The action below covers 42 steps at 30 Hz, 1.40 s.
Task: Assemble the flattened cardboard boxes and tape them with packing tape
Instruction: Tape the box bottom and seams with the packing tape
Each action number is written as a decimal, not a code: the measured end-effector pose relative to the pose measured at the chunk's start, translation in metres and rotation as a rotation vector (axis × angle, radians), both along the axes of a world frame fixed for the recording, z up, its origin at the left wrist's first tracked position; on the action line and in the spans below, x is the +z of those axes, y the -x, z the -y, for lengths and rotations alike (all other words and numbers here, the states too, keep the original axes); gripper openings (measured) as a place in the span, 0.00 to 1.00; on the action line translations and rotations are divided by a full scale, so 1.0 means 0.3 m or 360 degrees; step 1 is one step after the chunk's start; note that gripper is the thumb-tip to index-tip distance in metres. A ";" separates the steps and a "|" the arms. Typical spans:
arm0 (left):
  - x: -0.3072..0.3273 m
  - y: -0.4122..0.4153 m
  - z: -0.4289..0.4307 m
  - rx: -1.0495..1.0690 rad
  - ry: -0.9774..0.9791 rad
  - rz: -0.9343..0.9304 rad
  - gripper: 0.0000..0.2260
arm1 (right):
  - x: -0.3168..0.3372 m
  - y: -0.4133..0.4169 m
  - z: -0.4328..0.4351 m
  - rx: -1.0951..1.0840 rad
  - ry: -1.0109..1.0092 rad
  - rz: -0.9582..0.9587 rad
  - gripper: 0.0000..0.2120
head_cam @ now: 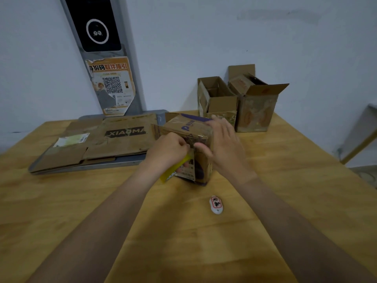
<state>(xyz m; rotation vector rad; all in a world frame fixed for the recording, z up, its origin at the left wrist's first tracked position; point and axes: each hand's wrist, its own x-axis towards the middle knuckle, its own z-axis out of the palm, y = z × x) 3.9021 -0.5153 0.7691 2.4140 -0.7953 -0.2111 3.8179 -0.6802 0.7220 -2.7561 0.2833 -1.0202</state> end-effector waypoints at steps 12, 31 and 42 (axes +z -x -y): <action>-0.003 0.035 0.006 0.0069 0.0197 -0.0117 0.12 | -0.120 0.199 -0.096 -0.0271 -0.0238 -0.1335 0.21; 0.024 0.046 -0.024 0.0011 0.0146 -0.0175 0.12 | -0.012 0.209 -0.066 0.0314 -0.1055 -0.0246 0.15; 0.010 0.039 -0.028 0.0065 0.0013 0.0098 0.16 | 0.131 0.087 -0.148 0.0126 -0.0056 -0.0241 0.14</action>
